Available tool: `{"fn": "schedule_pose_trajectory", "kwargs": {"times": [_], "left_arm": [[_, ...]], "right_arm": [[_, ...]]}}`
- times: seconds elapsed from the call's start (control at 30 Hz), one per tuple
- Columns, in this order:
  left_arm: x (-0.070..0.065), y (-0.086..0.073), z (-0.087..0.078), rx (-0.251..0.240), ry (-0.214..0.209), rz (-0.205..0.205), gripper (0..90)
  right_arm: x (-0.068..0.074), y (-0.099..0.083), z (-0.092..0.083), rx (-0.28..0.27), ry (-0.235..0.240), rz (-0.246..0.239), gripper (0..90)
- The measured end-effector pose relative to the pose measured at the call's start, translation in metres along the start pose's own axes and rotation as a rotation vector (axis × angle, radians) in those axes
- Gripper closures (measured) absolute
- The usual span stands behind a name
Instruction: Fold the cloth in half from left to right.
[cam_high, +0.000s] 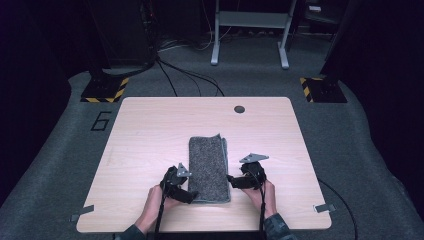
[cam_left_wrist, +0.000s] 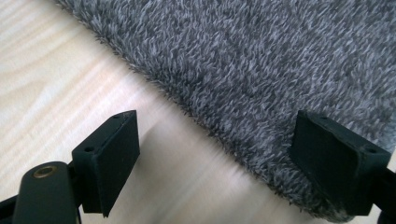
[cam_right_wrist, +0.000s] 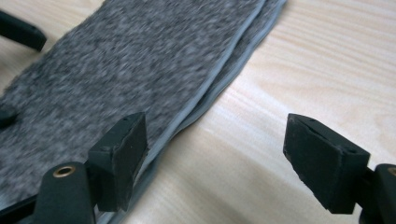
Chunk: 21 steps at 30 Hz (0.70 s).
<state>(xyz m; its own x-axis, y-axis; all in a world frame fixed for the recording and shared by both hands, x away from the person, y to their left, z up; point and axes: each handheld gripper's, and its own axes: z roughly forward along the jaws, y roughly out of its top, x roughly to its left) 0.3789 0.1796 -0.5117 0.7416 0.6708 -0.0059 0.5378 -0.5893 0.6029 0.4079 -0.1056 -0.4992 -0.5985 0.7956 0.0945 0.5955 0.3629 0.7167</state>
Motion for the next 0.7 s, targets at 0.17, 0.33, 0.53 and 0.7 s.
{"fn": "schedule_pose_trajectory", "kwargs": {"times": [0.17, 0.33, 0.53, 0.7], "left_arm": [[0.018, 0.004, -0.011, -0.050, -0.022, -0.067, 13.8], [0.053, 0.027, -0.008, -0.080, 0.009, -0.131, 12.7], [0.091, 0.062, 0.010, -0.098, 0.044, -0.201, 14.2], [0.109, 0.077, 0.023, -0.092, 0.070, -0.248, 14.8]], "right_arm": [[-0.009, 0.010, 0.006, -0.002, 0.013, 0.016, 20.2], [-0.022, 0.029, 0.019, -0.001, 0.027, 0.031, 18.4], [-0.032, 0.059, 0.042, 0.023, 0.032, 0.050, 17.7], [-0.041, 0.078, 0.057, 0.015, 0.039, 0.063, 17.7]]}}
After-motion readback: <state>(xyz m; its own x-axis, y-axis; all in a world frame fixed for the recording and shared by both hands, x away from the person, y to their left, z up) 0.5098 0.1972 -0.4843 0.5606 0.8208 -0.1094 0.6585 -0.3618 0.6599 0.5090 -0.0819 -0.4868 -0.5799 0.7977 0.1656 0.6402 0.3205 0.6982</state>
